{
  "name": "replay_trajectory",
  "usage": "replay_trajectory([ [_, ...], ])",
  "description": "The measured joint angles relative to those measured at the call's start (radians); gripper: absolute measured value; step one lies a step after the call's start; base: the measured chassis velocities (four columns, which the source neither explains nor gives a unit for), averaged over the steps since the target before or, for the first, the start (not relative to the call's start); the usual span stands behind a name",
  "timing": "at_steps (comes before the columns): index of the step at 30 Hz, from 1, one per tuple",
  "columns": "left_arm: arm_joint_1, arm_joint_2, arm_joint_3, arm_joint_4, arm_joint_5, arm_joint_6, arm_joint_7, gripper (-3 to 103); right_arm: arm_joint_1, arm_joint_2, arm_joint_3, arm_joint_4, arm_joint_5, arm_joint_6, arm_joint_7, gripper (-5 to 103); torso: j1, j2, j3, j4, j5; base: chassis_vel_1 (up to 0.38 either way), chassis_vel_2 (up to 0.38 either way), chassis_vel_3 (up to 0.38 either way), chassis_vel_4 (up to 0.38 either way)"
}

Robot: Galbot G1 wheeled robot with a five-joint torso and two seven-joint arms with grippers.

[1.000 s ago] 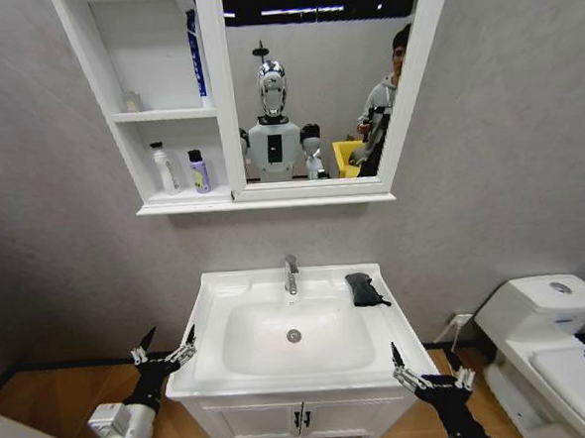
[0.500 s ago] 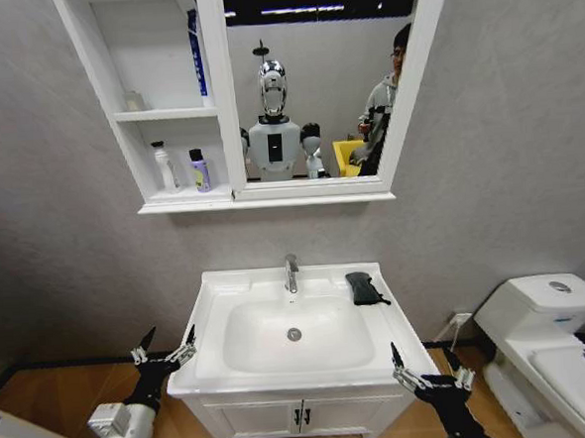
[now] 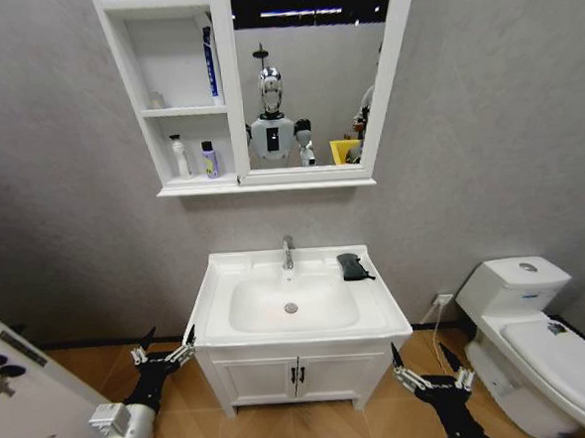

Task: Move facial cleanser and shampoo from washbasin to cabinet, then wipe washbasin with towel.

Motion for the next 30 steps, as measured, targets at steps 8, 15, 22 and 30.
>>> replay_trajectory([
  [8,0.0,0.0,0.0,0.0,0.0,0.0,0.0,100,0.0,0.0,0.0,0.0,0.001,0.0,0.0,100,-0.001,0.0,0.0,-0.0001,-0.0004,0.36,-0.357,-0.353,0.353],
  [15,0.0,0.0,0.0,0.0,0.0,0.0,0.0,100,0.0,0.0,0.0,0.0,0.001,0.0,0.0,100,-0.001,0.0,0.0,-0.0002,-0.0003,0.361,-0.36,-0.358,0.37],
  [22,0.0,0.0,0.0,0.0,0.0,0.0,0.0,100,0.0,0.0,0.0,0.0,0.001,0.001,0.0,100,0.001,0.0,0.0,0.0003,0.0001,0.355,-0.343,-0.349,0.335],
  [30,0.0,0.0,0.0,0.0,0.0,0.0,0.0,100,0.0,0.0,0.0,0.0,0.001,0.001,0.0,100,-0.001,0.0,0.0,-0.0003,-0.0013,0.334,-0.347,-0.329,0.341],
])
